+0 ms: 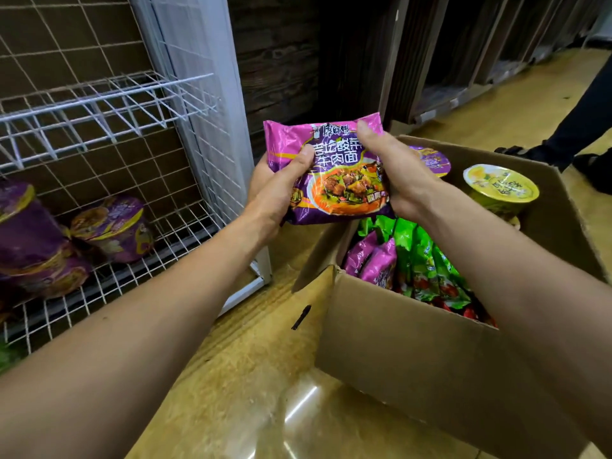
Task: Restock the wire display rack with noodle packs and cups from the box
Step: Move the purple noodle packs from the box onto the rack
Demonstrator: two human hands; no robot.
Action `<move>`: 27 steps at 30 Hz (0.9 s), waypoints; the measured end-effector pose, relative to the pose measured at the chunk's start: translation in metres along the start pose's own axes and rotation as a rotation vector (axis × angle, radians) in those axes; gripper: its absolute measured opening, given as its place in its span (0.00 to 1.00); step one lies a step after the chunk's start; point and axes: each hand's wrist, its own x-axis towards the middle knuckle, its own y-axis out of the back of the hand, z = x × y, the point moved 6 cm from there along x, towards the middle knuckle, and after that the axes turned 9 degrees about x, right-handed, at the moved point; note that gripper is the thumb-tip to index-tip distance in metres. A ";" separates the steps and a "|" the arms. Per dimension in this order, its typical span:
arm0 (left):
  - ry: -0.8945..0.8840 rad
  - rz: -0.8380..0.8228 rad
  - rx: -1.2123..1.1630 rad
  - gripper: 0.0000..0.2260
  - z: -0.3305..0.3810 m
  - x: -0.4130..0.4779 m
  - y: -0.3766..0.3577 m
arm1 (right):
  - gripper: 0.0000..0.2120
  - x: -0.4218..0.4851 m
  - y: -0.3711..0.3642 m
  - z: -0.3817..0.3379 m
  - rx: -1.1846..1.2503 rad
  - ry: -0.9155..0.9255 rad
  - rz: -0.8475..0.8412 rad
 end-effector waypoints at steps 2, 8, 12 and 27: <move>0.004 0.010 -0.008 0.21 -0.001 0.001 0.005 | 0.23 0.001 -0.004 0.004 -0.060 0.011 -0.063; 0.094 -0.019 0.085 0.25 0.000 0.002 0.014 | 0.18 0.004 -0.002 0.008 -0.105 0.142 0.028; 0.077 0.006 0.159 0.27 0.008 -0.001 0.020 | 0.19 -0.001 -0.012 0.005 -0.119 0.189 0.039; -0.144 0.175 0.283 0.23 0.054 -0.023 0.091 | 0.13 -0.016 -0.094 -0.010 -0.159 0.292 -0.045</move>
